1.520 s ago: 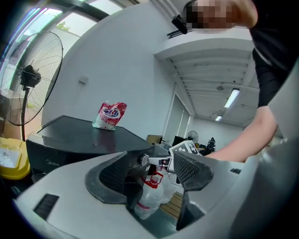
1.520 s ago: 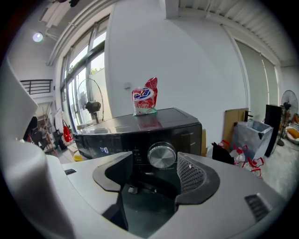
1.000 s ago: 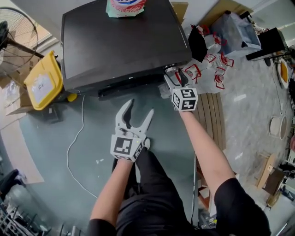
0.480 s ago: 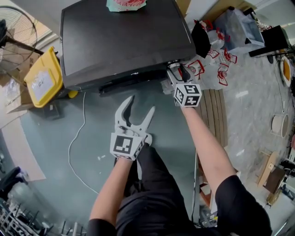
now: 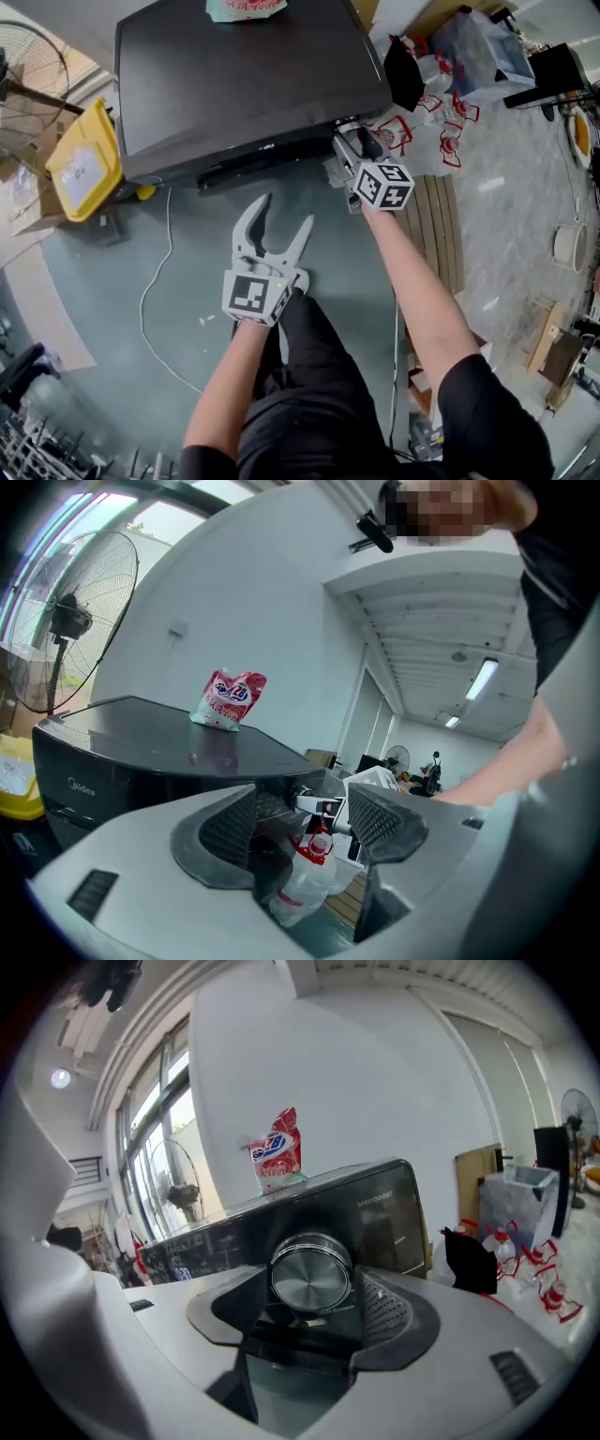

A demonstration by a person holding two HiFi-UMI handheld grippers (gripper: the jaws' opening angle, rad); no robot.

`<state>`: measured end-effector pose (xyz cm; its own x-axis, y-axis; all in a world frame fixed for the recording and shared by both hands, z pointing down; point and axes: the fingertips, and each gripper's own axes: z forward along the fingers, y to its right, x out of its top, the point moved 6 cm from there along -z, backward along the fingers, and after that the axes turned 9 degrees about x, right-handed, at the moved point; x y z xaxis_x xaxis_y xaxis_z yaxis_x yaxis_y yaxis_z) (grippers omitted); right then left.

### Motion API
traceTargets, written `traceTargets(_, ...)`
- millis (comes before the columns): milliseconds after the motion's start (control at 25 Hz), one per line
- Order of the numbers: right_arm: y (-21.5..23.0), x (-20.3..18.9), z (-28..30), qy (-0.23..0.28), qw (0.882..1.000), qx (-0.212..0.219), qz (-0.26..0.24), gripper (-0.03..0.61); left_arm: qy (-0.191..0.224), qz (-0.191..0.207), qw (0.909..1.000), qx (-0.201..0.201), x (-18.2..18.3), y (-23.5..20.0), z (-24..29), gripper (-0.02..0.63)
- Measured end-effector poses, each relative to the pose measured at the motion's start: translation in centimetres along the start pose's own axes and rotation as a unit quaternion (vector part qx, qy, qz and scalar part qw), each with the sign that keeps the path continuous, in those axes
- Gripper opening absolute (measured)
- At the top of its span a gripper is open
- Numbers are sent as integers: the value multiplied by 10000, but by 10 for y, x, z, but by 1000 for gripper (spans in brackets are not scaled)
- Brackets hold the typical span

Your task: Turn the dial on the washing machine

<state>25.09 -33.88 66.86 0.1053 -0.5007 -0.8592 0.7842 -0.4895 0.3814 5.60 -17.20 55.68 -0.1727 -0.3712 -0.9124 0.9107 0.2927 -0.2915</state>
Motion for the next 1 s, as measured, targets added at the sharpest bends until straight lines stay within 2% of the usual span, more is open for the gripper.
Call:
traceTargets(200, -7, 2, -1, -241, 9941, -237, -1027, 265, -38, 4, 10000, -57, -2, 5, -2, 282)
traceTargets(400, -4, 0, 4, -364, 9932, -250, -1079, 262, -76, 23, 10000, -13, -6, 2, -6, 282)
traceTargets(640, 0, -1, 2, -181, 9988, -115, -437, 262, -81, 53, 10000, 12, -5, 1, -8, 282)
traceTargets(840, 4, -3, 2, 142, 9957, 98, 907, 262, -117, 24, 9999, 25, -11, -1, -11, 282)
traceTargets(920, 5, -3, 1, 232, 9934, 142, 1116, 262, -128, 19, 9999, 18, -12, 0, -11, 282)
traceTargets(1000, 6, -3, 1, 228, 9935, 173, 1103, 264, -139, 16, 9999, 2, -12, 2, -11, 282)
